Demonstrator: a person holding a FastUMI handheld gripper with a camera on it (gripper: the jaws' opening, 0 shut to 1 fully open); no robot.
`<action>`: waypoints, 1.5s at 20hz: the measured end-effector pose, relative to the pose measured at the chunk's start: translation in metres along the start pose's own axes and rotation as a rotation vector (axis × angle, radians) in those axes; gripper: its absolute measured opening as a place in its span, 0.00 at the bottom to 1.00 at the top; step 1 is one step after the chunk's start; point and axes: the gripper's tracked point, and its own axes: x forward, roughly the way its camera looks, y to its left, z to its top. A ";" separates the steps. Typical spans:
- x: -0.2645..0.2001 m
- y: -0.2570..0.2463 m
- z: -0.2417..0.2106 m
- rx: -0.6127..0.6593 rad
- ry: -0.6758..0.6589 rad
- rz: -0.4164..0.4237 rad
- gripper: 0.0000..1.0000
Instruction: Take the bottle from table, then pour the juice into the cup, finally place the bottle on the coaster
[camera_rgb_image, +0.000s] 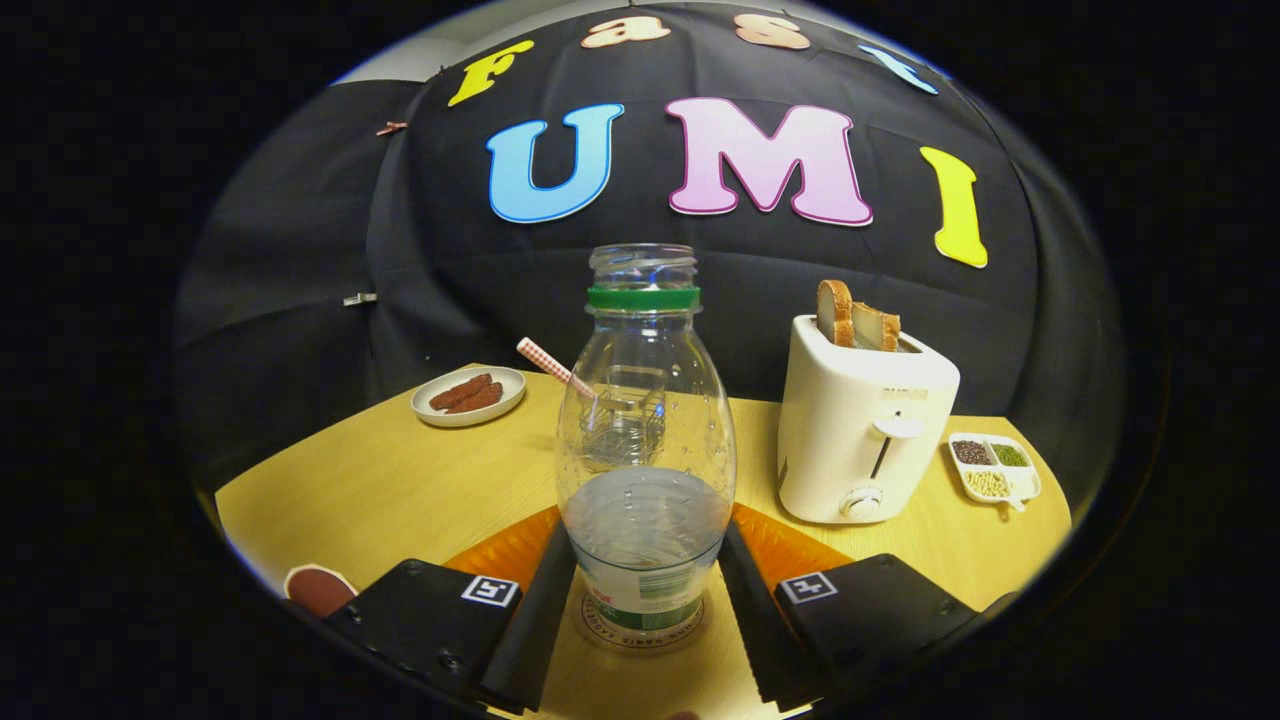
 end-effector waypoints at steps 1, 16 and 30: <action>0.001 0.001 0.000 0.004 -0.002 0.004 0.79; -0.010 -0.003 -0.022 0.052 0.063 -0.010 0.93; -0.141 0.015 0.061 -0.005 -0.041 -0.001 0.97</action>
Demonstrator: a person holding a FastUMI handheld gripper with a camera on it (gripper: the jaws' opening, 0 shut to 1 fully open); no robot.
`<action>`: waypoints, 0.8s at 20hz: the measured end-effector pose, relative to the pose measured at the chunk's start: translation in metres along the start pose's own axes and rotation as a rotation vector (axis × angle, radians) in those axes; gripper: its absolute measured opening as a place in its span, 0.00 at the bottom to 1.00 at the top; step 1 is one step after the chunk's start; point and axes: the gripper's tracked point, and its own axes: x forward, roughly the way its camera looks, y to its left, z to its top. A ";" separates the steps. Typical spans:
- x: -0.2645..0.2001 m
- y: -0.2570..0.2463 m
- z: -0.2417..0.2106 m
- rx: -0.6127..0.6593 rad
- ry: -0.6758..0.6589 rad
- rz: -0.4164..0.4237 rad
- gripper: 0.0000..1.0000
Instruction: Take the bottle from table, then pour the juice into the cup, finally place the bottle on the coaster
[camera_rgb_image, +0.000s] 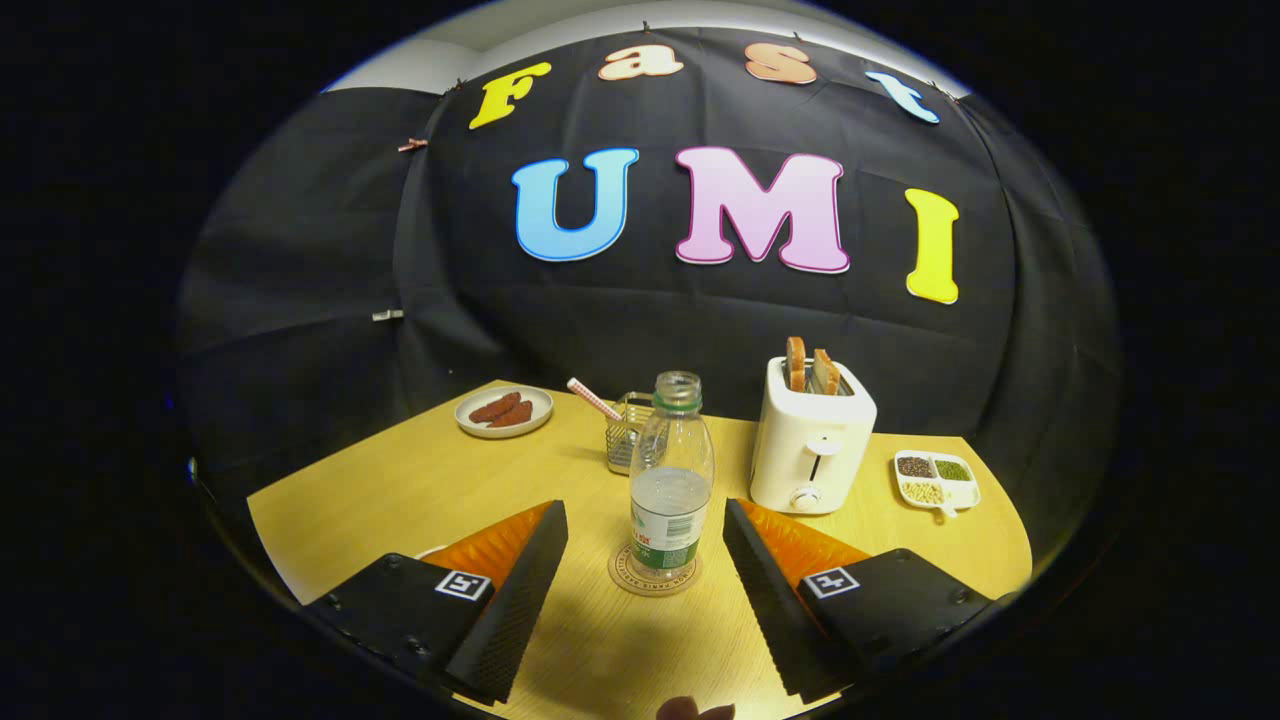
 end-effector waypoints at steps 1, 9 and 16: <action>-0.012 -0.002 0.011 -0.004 -0.009 -0.003 0.97; -0.090 -0.038 0.096 -0.049 -0.092 -0.073 0.97; -0.143 -0.058 0.115 -0.060 -0.135 -0.147 0.97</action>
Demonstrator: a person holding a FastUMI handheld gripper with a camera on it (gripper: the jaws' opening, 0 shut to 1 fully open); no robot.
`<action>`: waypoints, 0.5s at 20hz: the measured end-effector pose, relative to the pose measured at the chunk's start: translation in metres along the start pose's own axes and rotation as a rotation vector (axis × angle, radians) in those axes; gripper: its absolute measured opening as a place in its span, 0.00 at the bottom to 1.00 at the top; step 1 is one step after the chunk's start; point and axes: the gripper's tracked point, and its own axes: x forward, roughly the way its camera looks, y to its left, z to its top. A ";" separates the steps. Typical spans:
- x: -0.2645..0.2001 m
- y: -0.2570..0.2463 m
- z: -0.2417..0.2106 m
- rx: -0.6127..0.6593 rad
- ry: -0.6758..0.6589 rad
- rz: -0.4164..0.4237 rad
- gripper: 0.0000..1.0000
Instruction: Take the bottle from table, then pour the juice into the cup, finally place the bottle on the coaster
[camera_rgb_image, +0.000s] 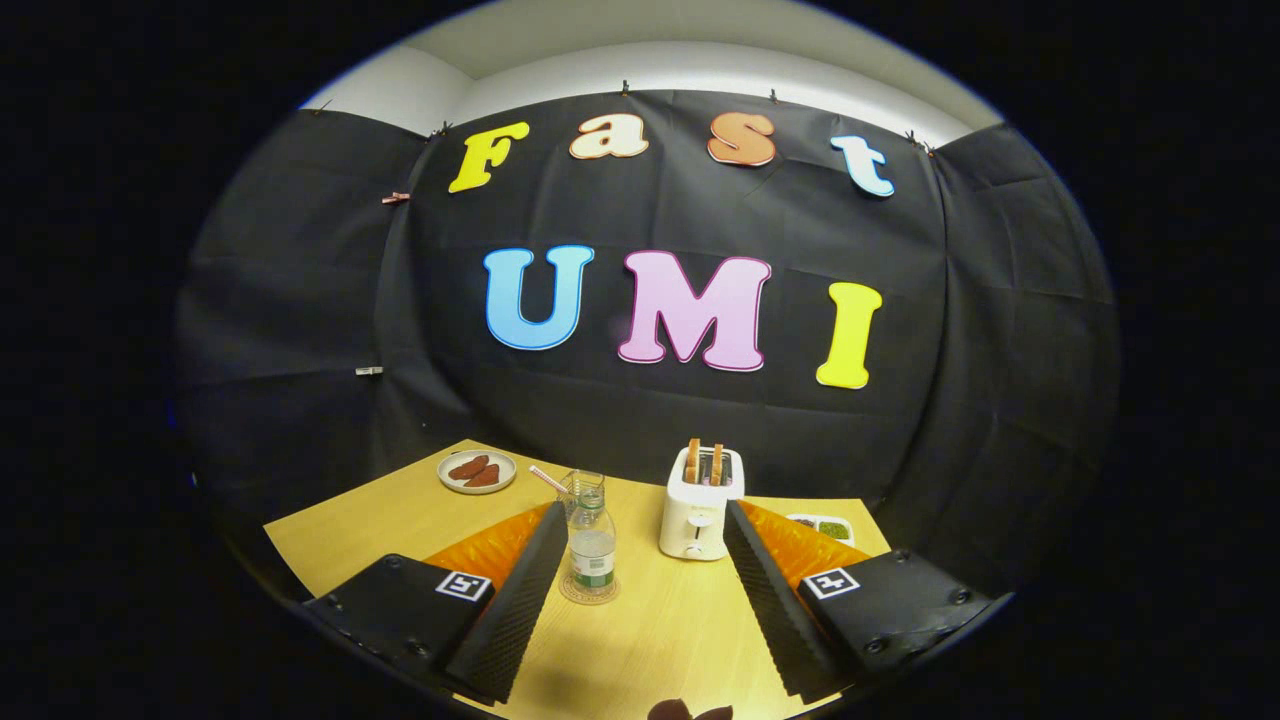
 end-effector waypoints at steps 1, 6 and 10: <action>-0.007 -0.002 -0.001 0.006 -0.004 -0.010 0.98; -0.028 -0.010 0.000 0.010 -0.023 -0.029 0.98; -0.031 -0.018 0.002 0.012 -0.025 -0.045 0.98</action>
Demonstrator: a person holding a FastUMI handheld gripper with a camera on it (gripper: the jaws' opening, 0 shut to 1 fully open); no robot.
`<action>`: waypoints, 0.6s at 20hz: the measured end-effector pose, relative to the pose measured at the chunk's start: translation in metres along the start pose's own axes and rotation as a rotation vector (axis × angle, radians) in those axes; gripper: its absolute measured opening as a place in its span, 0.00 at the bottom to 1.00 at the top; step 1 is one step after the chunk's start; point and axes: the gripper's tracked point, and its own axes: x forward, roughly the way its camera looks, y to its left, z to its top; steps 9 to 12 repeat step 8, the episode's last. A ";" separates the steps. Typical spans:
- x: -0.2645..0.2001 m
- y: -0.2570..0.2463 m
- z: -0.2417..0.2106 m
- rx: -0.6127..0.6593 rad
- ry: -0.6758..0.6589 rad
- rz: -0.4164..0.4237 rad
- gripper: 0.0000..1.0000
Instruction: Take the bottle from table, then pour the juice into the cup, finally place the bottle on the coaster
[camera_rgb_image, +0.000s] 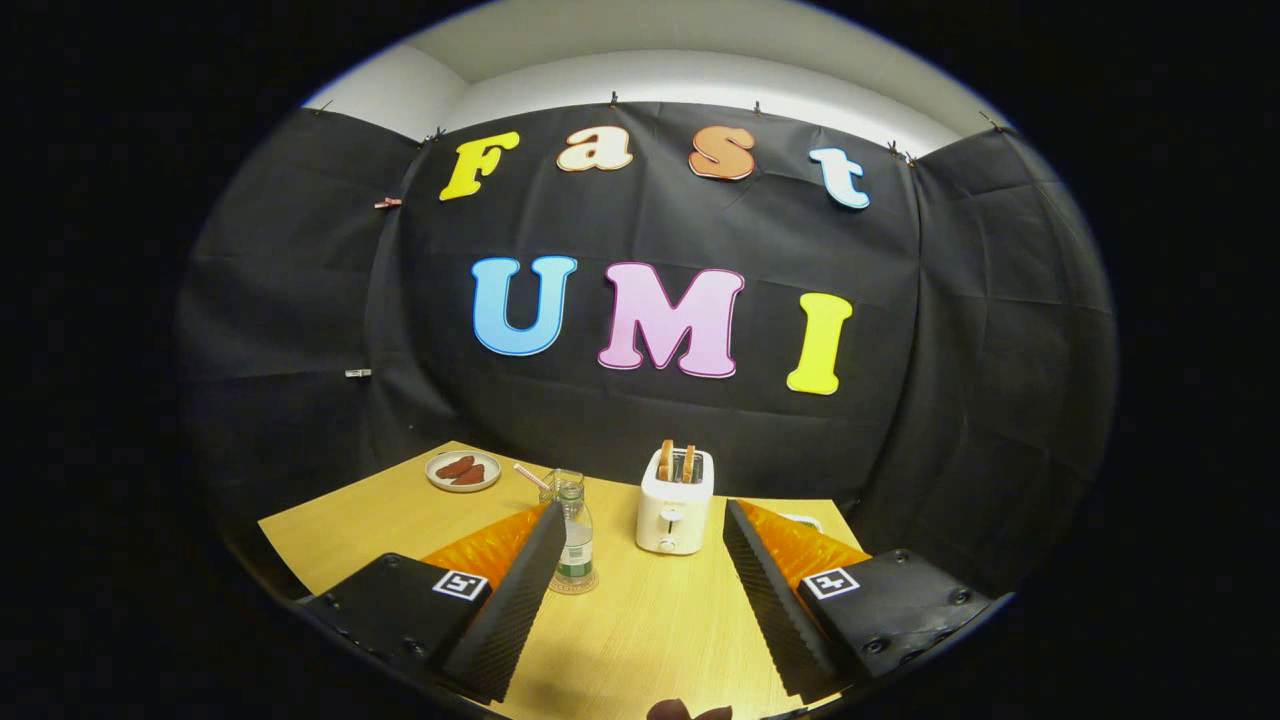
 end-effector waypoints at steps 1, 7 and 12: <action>-0.002 0.000 0.000 0.009 -0.001 0.000 0.98; -0.004 -0.003 -0.004 0.004 -0.001 -0.006 0.98; -0.004 -0.002 -0.003 0.005 -0.001 -0.004 0.98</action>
